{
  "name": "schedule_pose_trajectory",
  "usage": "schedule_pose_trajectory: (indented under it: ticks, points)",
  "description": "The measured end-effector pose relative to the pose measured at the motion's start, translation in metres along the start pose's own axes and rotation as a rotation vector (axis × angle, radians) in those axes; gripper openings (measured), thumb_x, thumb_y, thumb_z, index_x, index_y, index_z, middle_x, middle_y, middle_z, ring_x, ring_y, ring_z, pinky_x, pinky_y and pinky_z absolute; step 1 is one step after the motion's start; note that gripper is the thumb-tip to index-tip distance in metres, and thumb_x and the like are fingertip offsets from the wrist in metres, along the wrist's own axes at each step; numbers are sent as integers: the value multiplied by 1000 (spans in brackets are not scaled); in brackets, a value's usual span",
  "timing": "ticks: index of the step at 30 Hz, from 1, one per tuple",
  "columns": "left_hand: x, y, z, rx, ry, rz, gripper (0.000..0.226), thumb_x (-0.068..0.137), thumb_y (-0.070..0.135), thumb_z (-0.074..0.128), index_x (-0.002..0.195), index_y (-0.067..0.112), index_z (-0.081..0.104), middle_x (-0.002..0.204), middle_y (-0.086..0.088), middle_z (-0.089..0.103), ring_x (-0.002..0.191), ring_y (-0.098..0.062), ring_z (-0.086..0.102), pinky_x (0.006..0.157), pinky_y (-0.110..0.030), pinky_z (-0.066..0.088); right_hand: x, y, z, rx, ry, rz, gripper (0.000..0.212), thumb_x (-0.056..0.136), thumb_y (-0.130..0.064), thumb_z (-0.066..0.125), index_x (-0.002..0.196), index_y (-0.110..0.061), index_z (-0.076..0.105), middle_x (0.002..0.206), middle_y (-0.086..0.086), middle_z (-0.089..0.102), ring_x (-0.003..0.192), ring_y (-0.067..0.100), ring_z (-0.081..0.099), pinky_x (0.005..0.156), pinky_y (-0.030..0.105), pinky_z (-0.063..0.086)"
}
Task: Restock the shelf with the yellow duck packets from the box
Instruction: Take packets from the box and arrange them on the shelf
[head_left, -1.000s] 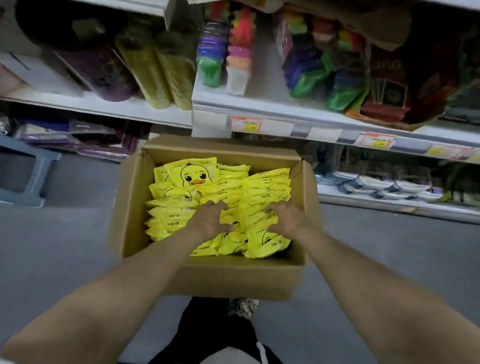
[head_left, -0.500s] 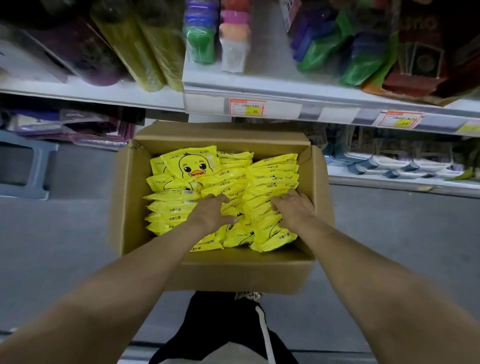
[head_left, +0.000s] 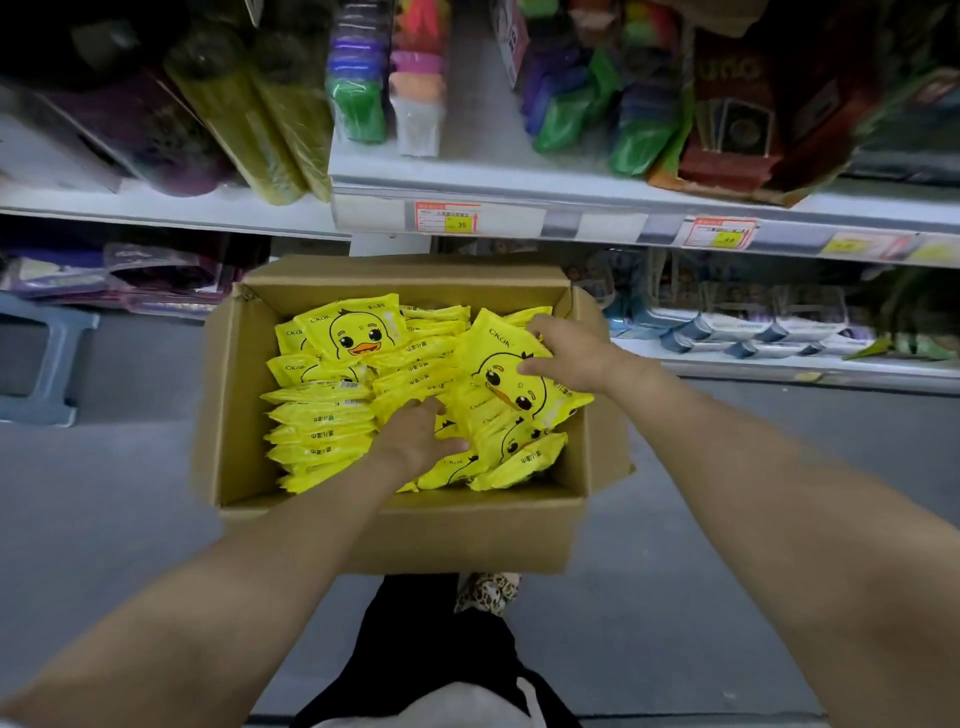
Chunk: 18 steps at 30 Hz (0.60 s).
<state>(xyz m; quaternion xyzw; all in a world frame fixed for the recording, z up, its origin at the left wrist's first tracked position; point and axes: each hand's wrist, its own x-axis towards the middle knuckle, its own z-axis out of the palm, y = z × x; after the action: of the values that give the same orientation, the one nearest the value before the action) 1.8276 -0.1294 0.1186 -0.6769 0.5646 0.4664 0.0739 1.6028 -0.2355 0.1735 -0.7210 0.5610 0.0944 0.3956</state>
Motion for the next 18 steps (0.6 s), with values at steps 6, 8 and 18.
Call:
schedule_pose_trajectory:
  ticks: [6,8,18]
  points:
    - [-3,26,33,14,-32,62,72,79,50,74,137,17,47,139,-10,49,127,-26,48,101,-40,43,-26,22,-34,77,69,42,48,78,-37,82,119,-17,65,113,5,67,103,22,62,84,31,48]
    - [-2,38,46,20,-45,95,70,79,50,74,136,17,48,137,-10,51,126,-26,50,101,-40,44,-39,32,-42,197,40,49,41,77,-30,85,112,-19,69,107,1,73,101,19,68,89,33,52]
    - [27,73,91,210,-71,94,78,74,55,76,136,18,46,133,-7,54,122,-27,52,92,-40,49,-54,72,-50,216,57,127,22,80,-26,83,98,-17,74,101,4,76,95,23,71,91,43,55]
